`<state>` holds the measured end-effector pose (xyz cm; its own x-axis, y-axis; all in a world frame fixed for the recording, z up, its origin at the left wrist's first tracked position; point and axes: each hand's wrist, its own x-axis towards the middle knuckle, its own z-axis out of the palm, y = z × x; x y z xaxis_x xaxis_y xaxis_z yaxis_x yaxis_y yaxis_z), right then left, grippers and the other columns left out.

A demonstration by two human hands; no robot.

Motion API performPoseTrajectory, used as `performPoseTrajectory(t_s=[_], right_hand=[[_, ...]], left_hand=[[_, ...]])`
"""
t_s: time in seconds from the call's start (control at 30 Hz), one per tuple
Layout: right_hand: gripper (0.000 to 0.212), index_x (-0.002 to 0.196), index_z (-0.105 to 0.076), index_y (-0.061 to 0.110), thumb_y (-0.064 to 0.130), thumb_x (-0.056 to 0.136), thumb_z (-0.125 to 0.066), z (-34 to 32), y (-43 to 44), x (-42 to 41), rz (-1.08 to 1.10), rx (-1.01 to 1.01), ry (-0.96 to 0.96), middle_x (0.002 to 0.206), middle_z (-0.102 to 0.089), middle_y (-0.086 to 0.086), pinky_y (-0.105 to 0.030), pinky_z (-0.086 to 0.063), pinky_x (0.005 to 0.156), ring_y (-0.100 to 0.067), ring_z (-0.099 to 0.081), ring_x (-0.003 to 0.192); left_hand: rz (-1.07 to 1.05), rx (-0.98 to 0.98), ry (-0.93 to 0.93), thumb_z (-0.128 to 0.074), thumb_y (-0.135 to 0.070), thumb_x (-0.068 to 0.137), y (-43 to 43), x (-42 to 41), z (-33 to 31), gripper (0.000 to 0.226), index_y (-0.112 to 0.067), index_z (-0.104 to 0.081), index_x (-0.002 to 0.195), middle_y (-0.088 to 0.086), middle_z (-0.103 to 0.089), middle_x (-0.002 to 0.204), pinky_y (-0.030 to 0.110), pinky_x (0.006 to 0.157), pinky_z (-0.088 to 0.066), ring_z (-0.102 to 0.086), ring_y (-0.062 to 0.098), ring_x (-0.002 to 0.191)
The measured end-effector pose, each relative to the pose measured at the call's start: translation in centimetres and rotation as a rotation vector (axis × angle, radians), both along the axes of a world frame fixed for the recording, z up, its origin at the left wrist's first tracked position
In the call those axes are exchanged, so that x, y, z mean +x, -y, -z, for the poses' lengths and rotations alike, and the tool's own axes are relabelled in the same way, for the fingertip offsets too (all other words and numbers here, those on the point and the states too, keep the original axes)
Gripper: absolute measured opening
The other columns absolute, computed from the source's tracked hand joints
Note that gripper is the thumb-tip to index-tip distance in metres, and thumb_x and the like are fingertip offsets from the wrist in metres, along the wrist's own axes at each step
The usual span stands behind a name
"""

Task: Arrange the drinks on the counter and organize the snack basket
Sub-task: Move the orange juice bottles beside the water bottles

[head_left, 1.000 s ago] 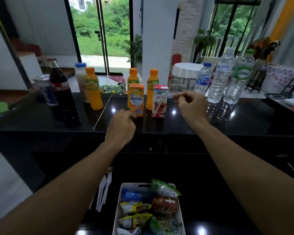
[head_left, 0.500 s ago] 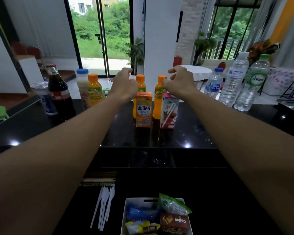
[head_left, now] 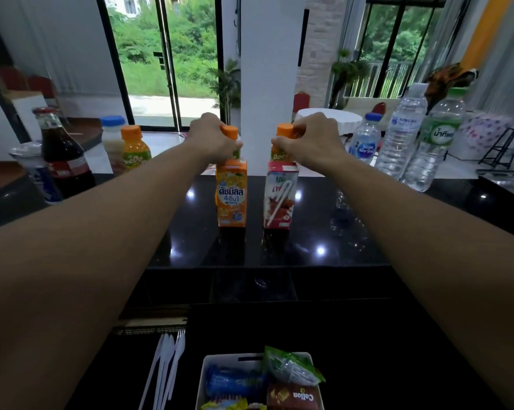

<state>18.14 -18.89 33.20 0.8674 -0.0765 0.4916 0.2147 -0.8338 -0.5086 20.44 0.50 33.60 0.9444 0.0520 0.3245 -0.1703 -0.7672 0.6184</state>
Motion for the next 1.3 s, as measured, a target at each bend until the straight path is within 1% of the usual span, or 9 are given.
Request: performPoseTrajectory(t_s=[0.3, 0.53, 0.63, 0.73, 0.9, 1.0, 1.07, 1.2, 1.3], right_hand=[[0.027, 0.083, -0.068, 0.018, 0.044, 0.085, -0.077, 0.4, 9.1, -3.9, 0.103, 0.124, 0.139, 0.074, -0.061, 0.008, -0.004, -0.034, 0.051, 0.003, -0.052, 0.062], [0.030, 0.102, -0.074, 0.009, 0.035, 0.088, -0.076, 1.9, 15.4, -6.6, 0.154, 0.195, 0.151, 0.096, -0.072, -0.002, -0.015, -0.050, 0.069, -0.010, -0.066, 0.082], [0.032, 0.106, -0.074, 0.007, 0.034, 0.089, -0.075, 2.3, 17.0, -7.0, 0.164, 0.202, 0.152, 0.102, -0.074, -0.006, -0.032, -0.058, 0.084, -0.017, -0.069, 0.092], [0.033, 0.106, -0.072, 0.008, 0.036, 0.090, -0.073, 3.1, 18.0, -7.2, 0.171, 0.202, 0.157, 0.101, -0.071, -0.003, -0.026, -0.053, 0.081, -0.013, -0.065, 0.090], [0.048, 0.125, -0.057, 0.016, 0.050, 0.092, -0.065, 5.5, 19.1, -6.6, 0.096, 0.312, 0.078, 0.096, -0.058, 0.015, -0.007, -0.048, 0.063, 0.015, -0.056, 0.071], [0.077, 0.141, -0.041, 0.020, 0.049, 0.080, -0.079, 8.8, 20.2, -6.5, 0.013, 0.348, -0.028, 0.106, -0.061, 0.010, -0.018, -0.053, 0.074, 0.004, -0.063, 0.087], [0.081, 0.138, -0.043, 0.021, 0.048, 0.074, -0.084, 11.0, 20.7, -6.3, 0.018, 0.345, -0.072, 0.106, -0.064, 0.006, -0.023, -0.054, 0.078, -0.009, -0.066, 0.093], [0.066, 0.118, -0.048, 0.028, 0.055, 0.070, -0.085, 12.6, 21.3, -5.6, 0.031, 0.331, -0.074, 0.096, -0.060, 0.017, -0.012, -0.045, 0.067, 0.003, -0.060, 0.085], [0.059, 0.109, -0.054, 0.028, 0.058, 0.069, -0.085, 12.6, 21.6, -5.2, 0.038, 0.321, -0.061, 0.097, -0.063, 0.014, -0.010, -0.045, 0.064, 0.003, -0.061, 0.083]], left_hand=[[0.160, -0.002, 0.110, -0.077, -0.032, 0.083, 6.9, -0.7, -2.4, 0.038, -0.006, -0.066, 0.108, 0.012, -0.064, 0.110, 0.034, 0.083, -0.049, -0.059, 0.025, 0.100], [0.269, -0.001, 0.101, -0.075, -0.033, 0.084, 14.7, -2.4, -2.4, 0.026, -0.011, -0.060, 0.087, 0.002, -0.056, 0.084, 0.020, 0.060, -0.039, -0.051, 0.015, 0.079], [0.309, -0.003, 0.063, -0.073, -0.030, 0.086, 17.1, -2.9, -1.8, 0.028, -0.013, -0.054, 0.074, 0.000, -0.052, 0.075, 0.022, 0.061, -0.038, -0.049, 0.014, 0.072], [0.317, 0.002, 0.022, -0.071, -0.030, 0.088, 18.7, -3.3, -0.7, 0.034, -0.017, -0.048, 0.067, -0.001, -0.049, 0.071, 0.026, 0.065, -0.040, -0.049, 0.013, 0.070], [0.301, -0.041, 0.121, -0.064, -0.038, 0.092, 19.4, -3.6, 2.1, 0.026, -0.013, -0.055, 0.095, 0.001, -0.052, 0.091, 0.029, 0.075, -0.040, -0.051, 0.017, 0.088], [0.319, -0.189, 0.096, -0.056, -0.051, 0.093, 19.5, -3.7, 4.4, 0.038, -0.018, -0.052, 0.110, -0.008, -0.054, 0.091, 0.022, 0.068, -0.040, -0.053, 0.009, 0.085], [0.329, -0.274, 0.031, -0.058, -0.059, 0.087, 19.4, -3.9, 6.5, 0.046, -0.020, -0.051, 0.112, -0.012, -0.057, 0.092, 0.021, 0.066, -0.040, -0.054, 0.004, 0.082], [0.309, -0.285, -0.038, -0.076, -0.053, 0.075, 18.7, -4.3, 11.2, 0.069, -0.020, -0.047, 0.129, -0.012, -0.056, 0.111, 0.019, 0.076, -0.042, -0.055, 0.007, 0.097], [0.243, -0.204, 0.019, -0.080, -0.047, 0.075, 18.9, -3.6, 12.5, 0.061, -0.018, -0.054, 0.122, -0.003, -0.062, 0.115, 0.027, 0.080, -0.049, -0.058, 0.013, 0.099]])
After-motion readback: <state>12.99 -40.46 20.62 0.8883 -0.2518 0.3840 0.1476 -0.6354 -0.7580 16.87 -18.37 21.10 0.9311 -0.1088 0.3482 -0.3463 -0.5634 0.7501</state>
